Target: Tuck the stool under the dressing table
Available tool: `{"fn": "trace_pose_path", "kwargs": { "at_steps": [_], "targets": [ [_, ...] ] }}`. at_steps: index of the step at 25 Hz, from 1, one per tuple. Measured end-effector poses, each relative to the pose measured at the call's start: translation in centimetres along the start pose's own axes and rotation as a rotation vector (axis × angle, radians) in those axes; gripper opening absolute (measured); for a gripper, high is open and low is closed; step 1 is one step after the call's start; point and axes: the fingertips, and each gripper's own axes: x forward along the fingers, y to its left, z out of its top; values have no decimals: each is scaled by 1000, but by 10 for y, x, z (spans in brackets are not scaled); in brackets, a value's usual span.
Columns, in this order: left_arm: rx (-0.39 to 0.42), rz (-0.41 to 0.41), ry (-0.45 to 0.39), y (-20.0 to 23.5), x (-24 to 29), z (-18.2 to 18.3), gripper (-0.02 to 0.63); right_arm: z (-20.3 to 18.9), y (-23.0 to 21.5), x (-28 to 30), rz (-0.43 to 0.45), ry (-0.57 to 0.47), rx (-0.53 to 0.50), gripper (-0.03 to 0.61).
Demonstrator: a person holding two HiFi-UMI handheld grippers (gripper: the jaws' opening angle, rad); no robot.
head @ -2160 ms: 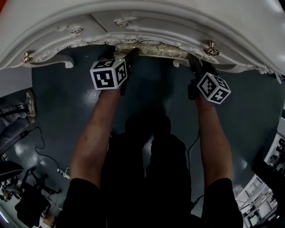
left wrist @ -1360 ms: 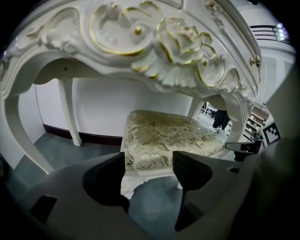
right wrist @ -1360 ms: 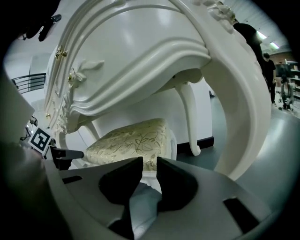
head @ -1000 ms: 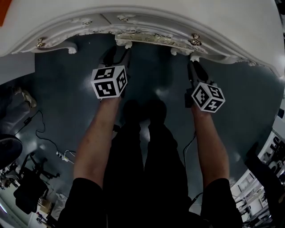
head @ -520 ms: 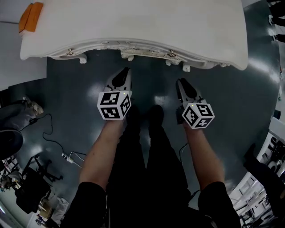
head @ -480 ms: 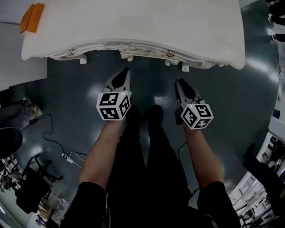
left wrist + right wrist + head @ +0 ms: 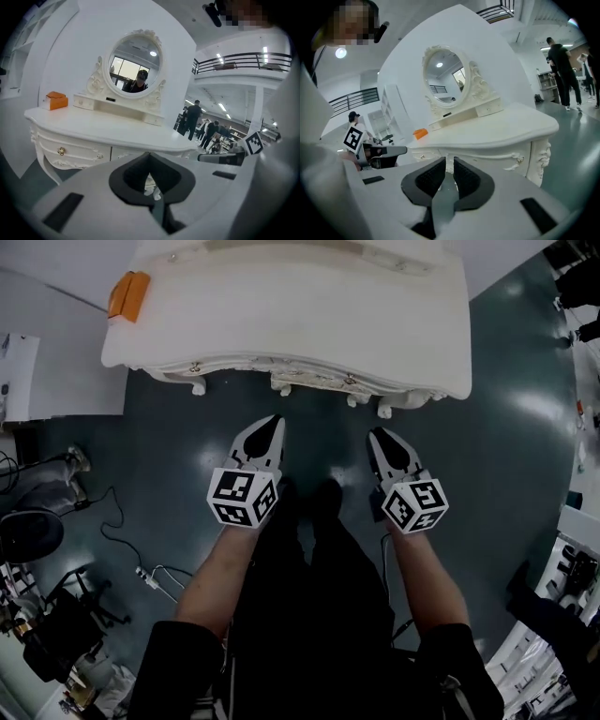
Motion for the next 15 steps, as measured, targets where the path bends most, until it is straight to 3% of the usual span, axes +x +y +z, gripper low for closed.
{"fn": "trace_pose_path", "kwargs": {
  "at_steps": [6, 15],
  "targets": [
    [25, 2, -37, -29, -62, 39, 6, 40, 65, -35, 80, -9, -74, 63],
    [218, -89, -145, -90, -139, 116, 6, 109, 143, -87, 123, -101, -207, 50]
  ]
}}
